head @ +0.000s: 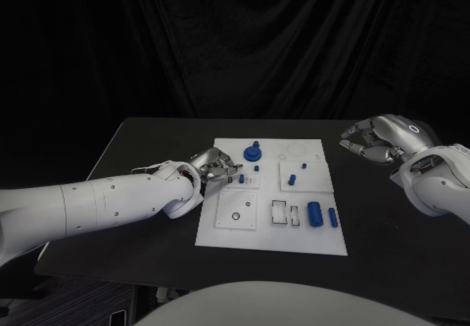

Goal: Assemble the parts on the task board

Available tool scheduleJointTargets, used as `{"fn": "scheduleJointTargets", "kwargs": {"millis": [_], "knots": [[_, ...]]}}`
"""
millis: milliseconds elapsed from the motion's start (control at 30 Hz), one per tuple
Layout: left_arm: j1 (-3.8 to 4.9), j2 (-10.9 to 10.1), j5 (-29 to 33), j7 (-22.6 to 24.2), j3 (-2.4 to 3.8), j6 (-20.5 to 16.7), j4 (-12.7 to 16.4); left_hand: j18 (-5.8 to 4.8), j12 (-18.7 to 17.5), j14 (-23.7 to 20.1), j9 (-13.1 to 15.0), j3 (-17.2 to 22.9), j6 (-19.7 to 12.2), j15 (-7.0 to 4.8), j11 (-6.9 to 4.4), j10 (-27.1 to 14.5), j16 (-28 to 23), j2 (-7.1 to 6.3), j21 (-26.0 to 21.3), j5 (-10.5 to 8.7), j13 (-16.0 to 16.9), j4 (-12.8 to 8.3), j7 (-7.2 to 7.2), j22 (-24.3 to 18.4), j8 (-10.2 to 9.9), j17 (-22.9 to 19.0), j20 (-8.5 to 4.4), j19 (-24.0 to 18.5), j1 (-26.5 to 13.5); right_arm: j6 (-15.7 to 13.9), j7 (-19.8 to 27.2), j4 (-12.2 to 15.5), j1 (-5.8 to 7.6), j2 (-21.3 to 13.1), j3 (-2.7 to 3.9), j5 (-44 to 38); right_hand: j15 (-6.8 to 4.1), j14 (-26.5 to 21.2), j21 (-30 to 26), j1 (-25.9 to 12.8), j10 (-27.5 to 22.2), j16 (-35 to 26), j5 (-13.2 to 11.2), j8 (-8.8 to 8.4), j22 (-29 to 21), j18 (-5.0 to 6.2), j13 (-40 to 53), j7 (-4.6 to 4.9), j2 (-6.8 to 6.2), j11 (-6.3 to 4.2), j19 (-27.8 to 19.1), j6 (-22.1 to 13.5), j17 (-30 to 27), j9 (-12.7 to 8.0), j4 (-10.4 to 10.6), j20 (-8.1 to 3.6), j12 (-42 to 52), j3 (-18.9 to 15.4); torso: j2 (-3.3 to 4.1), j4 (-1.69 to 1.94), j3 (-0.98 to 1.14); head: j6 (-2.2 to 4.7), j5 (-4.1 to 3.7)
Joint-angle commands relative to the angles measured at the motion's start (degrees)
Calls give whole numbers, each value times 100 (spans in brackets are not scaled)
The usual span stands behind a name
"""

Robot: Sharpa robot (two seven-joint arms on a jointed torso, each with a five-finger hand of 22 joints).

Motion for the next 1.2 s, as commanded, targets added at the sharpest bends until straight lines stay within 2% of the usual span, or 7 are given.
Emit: {"fn": "scheduleJointTargets", "kwargs": {"millis": [33, 300, 533, 833, 900, 1067, 1200], "knots": [[107, -34, 34, 493, 8, -416, 73, -93, 21, 585, 130, 42, -57, -43, -48, 591, 16, -1, 54, 31, 1510, -4, 1, 1228, 25, 1509, -12, 88, 122, -52, -82, 8, -11, -6, 4, -20, -12, 90, -22, -28, -1, -14, 10, -28, 764, 23, 358, 0, -34, -14, 43, 47, 229, -6, 1, -11, -33, 21, -3, -2, 1, 0, -3], [514, -130, 34, 488, 7, -89, 65, -110, 21, 585, 87, 183, -183, -49, -49, 591, 16, -87, 121, 17, 1510, -70, 7, 1249, -16, 1509, -24, 126, 576, -55, -95, 15, -10, -20, 4, -20, -12, 90, -22, -28, -1, -14, 10, -28, 764, 23, 358, 0, -34, -14, 43, 47, 229, -6, 1, -11, -33, 21, -9, -15, 15, 0, 4], [773, -45, 34, 3, 7, 647, -208, -99, 21, 585, -53, 417, -300, -20, -11, 591, 16, -90, 86, -409, 1510, -129, 58, 1233, -214, 1509, -1, 91, 967, -45, -103, 4, -10, -4, 4, -20, -14, 92, -26, -29, 4, -10, 18, -28, 763, 24, 366, -1, -33, -15, 43, 49, 232, -7, 2, -12, -29, 26, 12, 7, 4, 0, 43], [848, 321, -216, -404, 6, 1327, -942, -94, 21, 585, -102, 406, -328, 21, 40, 591, 16, -114, 64, -824, 1510, -49, 118, 1224, -280, 1509, 36, 73, 894, -43, -77, -3, -10, 13, 4, -20, -14, 93, -18, -25, 7, -7, 24, -28, 765, 23, 370, -2, -35, -16, 46, 50, 234, -8, -1, -13, -28, 29, 10, 3, 1, 0, 128], [851, 402, -393, -473, 6, 1453, -1077, -105, 21, 585, -88, 199, -260, 49, 70, 591, 16, -176, 103, -1155, 1510, 141, 152, 1238, -244, 1509, 57, 102, 542, -46, -71, -4, -10, 13, 4, -20, -14, 93, -18, -25, 7, -7, 24, -28, 765, 23, 370, -2, -35, -16, 46, 50, 234, -8, -1, -13, -28, 29, 11, 2, 3, 0, 145], [854, 583, -603, -638, 6, 1811, -1347, -116, 21, 585, -67, -177, 30, 32, 36, 591, 16, -97, 152, -1207, 1510, 169, 97, 1256, -148, 1509, 63, 140, -81, -50, -61, -4, -10, 17, 4, -20, -16, 96, -9, -18, 11, -1, 38, -28, 767, 21, 373, -4, -42, -18, 50, 51, 239, -9, -6, -13, -26, 33, 6, 3, 4, 0, 155], [854, 674, -655, -748, 6, 2028, -1461, -115, 21, 585, -59, -300, 159, 7, 5, 591, 16, -62, 152, -1181, 1510, 166, 57, 1256, -127, 1509, 42, 141, -222, -52, -56, -6, -11, 19, 4, -20, -17, 96, -9, -12, 11, -3, 48, -28, 767, 22, 373, -4, -44, -19, 50, 52, 237, -10, -9, -14, -26, 37, 6, -9, -5, 0, 169]]}}
